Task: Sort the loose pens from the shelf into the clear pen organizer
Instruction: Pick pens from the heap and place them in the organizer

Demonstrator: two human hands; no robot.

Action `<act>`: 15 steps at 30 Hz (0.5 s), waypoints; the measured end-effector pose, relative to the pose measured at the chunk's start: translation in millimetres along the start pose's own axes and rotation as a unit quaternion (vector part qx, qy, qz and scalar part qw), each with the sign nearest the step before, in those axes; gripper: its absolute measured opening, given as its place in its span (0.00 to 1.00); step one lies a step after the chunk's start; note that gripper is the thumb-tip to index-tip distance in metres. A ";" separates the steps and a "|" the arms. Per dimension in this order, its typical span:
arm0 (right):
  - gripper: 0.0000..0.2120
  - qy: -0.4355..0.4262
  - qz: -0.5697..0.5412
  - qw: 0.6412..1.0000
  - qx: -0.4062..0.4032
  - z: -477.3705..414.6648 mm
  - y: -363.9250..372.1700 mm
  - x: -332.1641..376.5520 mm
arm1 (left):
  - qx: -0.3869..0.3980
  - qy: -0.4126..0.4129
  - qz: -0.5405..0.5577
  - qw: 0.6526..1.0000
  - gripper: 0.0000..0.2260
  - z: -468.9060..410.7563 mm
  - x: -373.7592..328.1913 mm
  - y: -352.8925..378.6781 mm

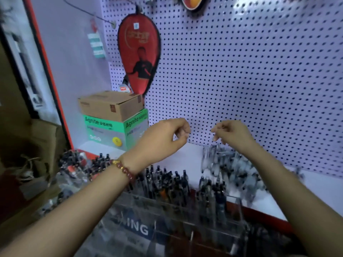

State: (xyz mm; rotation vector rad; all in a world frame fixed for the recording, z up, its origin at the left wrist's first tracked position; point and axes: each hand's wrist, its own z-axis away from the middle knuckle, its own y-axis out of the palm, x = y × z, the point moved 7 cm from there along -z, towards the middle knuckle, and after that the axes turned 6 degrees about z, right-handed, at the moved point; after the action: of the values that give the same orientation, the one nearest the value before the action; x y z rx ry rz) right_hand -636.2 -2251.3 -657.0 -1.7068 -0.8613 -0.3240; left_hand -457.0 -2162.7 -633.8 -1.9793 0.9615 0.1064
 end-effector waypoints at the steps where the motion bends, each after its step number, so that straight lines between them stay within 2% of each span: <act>1: 0.07 -0.003 0.037 0.999 0.018 -2.0 4.8 -14.3 | 0.013 -0.005 0.005 1.000 0.04 -8.1 4.9 8.4; 3: 0.07 -0.028 0.126 0.989 0.075 -3.5 22.9 -31.7 | 0.030 -0.019 0.014 0.999 0.06 -17.9 16.2 18.6; 5: 0.12 -0.069 0.230 0.961 0.137 -5.5 41.1 -42.1 | 0.043 -0.031 0.012 0.999 0.06 -26.7 27.4 30.6; 7: 0.15 -0.112 0.308 0.930 0.165 -8.9 56.8 -44.4 | 0.053 -0.041 0.006 0.998 0.06 -29.7 37.8 40.5; 11: 0.19 -0.149 0.385 0.883 0.224 -8.6 85.5 -43.6 | 0.071 -0.063 0.000 0.995 0.05 -27.4 49.7 52.3; 13: 0.15 -0.165 0.411 0.865 0.236 -9.4 96.3 -40.7 | 0.061 -0.078 0.012 0.995 0.06 -25.8 52.8 51.9; 15: 0.11 -0.177 0.403 0.871 0.219 -14.2 101.1 -35.2 | 0.055 -0.091 0.034 0.994 0.06 -24.5 55.6 51.0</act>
State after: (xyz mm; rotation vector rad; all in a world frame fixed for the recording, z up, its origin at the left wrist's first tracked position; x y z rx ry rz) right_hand -588.1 -2286.9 -746.9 -1.5491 -0.3566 0.7225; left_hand -459.1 -2228.4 -678.0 -1.8020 0.8973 0.2618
